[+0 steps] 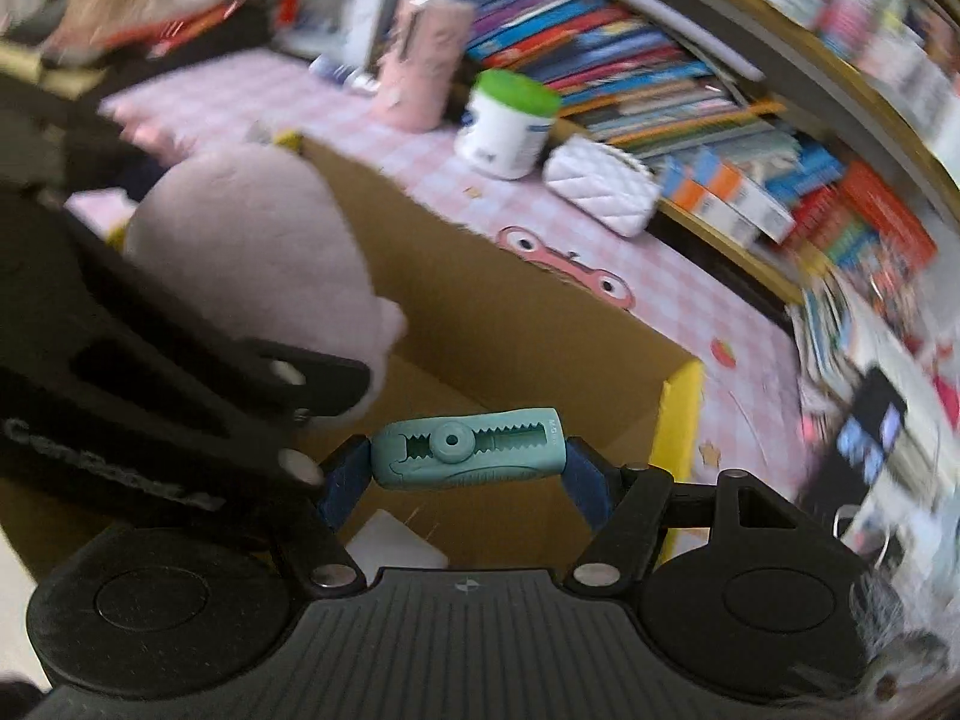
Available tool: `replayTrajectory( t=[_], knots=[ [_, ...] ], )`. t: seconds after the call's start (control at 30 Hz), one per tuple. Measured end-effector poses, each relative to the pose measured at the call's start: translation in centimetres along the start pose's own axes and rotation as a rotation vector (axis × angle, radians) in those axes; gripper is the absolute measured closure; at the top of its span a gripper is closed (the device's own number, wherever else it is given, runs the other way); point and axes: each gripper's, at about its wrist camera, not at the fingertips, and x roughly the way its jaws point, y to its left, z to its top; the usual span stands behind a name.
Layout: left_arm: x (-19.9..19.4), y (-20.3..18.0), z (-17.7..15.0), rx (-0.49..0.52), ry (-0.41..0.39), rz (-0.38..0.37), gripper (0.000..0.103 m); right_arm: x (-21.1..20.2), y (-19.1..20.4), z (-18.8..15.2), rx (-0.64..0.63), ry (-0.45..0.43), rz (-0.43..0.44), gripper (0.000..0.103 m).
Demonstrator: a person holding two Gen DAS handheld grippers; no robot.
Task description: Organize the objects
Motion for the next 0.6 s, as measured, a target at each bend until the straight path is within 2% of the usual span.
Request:
replayTrajectory(
  t=[0.17,0.33,0.47,0.53,0.6],
  knots=[
    [0.7,-0.2,0.2,0.01,0.025,-0.005,0.008,2.2,0.3,0.0,-0.095,0.064,0.03,0.035],
    [0.8,-0.3,0.2,0.013,0.029,-0.009,0.007,2.6,-0.1,-0.1,-0.085,0.084,0.069,0.035],
    [0.3,-0.2,0.2,-0.003,-0.009,0.003,0.005,2.5,-0.2,0.0,-0.07,0.067,0.068,0.032],
    [-0.3,0.0,0.3,-0.02,-0.036,-0.018,0.005,2.2,-0.4,0.0,-0.052,0.042,0.063,0.027],
    [-1.1,0.3,0.5,-0.039,-0.063,-0.045,0.005,1.9,-0.5,0.0,-0.041,0.026,0.042,0.027]
  ],
)
